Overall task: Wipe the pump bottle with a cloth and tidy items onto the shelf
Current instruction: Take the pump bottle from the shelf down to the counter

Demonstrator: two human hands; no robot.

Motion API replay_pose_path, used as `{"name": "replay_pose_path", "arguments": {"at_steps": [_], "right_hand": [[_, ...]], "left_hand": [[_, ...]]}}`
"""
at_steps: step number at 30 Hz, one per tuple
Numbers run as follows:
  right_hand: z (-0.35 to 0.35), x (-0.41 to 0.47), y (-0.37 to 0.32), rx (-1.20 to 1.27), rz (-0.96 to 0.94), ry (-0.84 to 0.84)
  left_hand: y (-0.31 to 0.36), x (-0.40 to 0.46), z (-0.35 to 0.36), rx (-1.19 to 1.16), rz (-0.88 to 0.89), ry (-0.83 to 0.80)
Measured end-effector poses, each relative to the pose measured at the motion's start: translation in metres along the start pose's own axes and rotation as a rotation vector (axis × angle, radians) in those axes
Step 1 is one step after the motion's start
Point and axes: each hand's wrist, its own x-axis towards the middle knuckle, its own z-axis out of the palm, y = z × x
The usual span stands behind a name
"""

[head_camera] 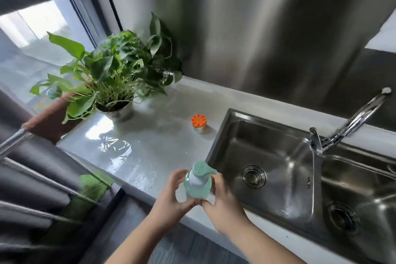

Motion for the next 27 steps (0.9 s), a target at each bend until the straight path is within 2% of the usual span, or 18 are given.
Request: {"name": "replay_pose_path", "arguments": {"at_steps": [7,27], "right_hand": [[0.042,0.061,0.001,-0.057,-0.061,-0.035],[0.066,0.115,0.005,-0.063,-0.066,-0.141]], "left_hand": [[-0.045,0.038,-0.02,0.028,-0.032,0.141],[-0.076,0.083,-0.022,0.005,-0.118,0.184]]}}
